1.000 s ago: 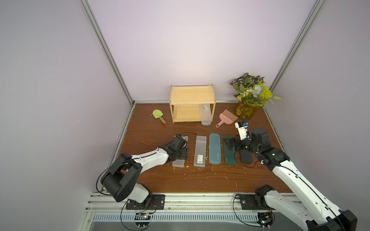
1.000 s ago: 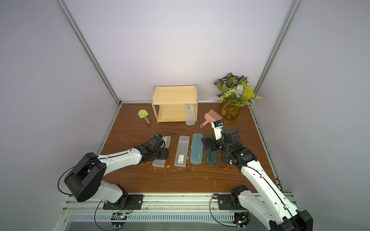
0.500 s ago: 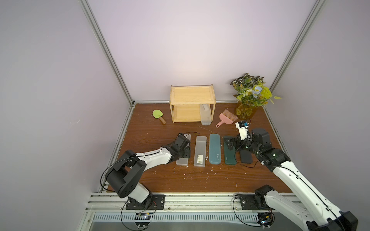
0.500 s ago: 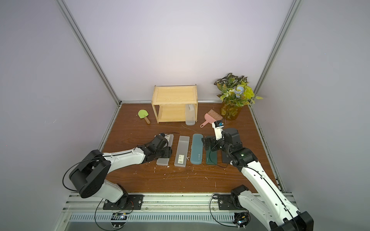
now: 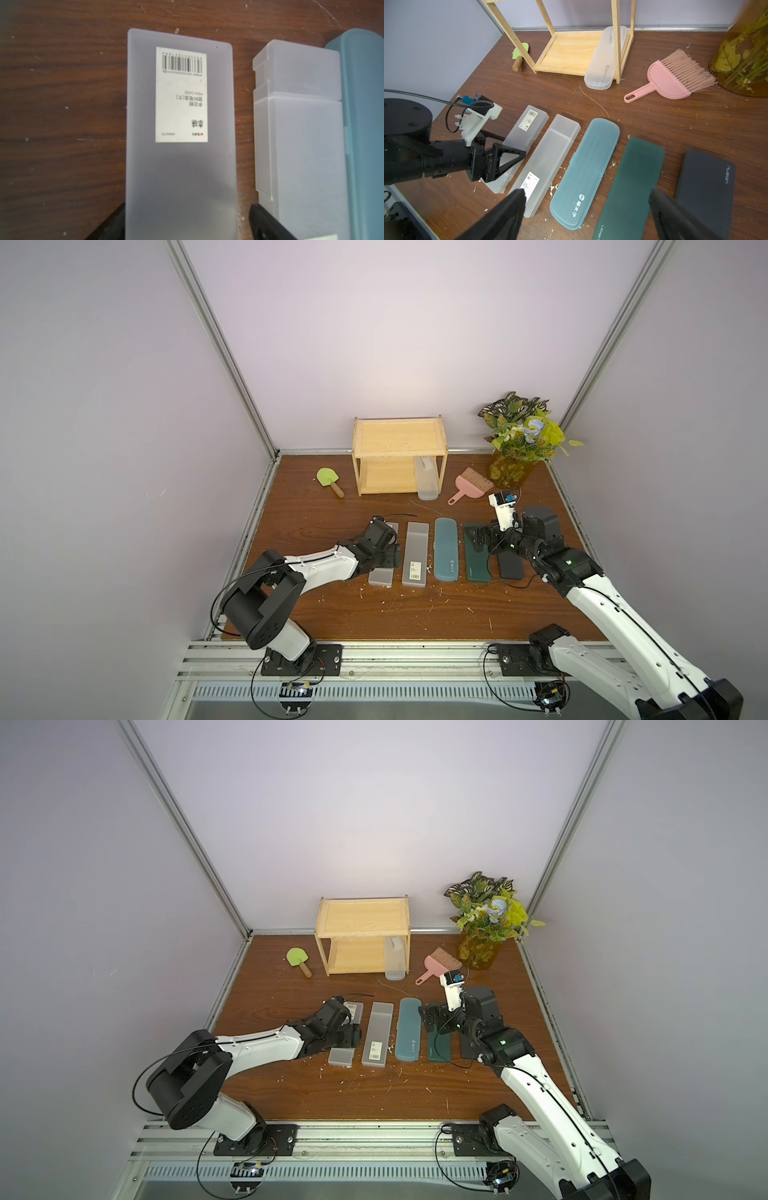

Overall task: Remove the pencil cases from the shelf
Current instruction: Place the pencil case at the center of the board.

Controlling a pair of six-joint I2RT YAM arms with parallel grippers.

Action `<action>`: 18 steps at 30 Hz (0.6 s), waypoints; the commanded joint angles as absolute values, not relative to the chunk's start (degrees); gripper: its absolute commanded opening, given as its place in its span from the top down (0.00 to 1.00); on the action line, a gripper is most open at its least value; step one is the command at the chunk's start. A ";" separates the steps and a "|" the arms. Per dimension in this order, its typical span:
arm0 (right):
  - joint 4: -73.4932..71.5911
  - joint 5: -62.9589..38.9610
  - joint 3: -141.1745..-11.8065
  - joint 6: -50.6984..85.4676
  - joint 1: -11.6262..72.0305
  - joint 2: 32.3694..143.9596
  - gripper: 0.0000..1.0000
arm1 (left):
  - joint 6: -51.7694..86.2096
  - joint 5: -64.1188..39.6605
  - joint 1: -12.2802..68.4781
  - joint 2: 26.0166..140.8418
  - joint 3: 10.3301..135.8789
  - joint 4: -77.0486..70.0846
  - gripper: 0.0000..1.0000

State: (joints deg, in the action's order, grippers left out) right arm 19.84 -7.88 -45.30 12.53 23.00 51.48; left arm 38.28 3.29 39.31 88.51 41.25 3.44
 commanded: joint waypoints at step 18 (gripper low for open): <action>17.06 -9.09 -45.50 13.01 22.77 51.25 0.01 | 33.14 12.77 39.89 103.34 72.74 8.80 0.01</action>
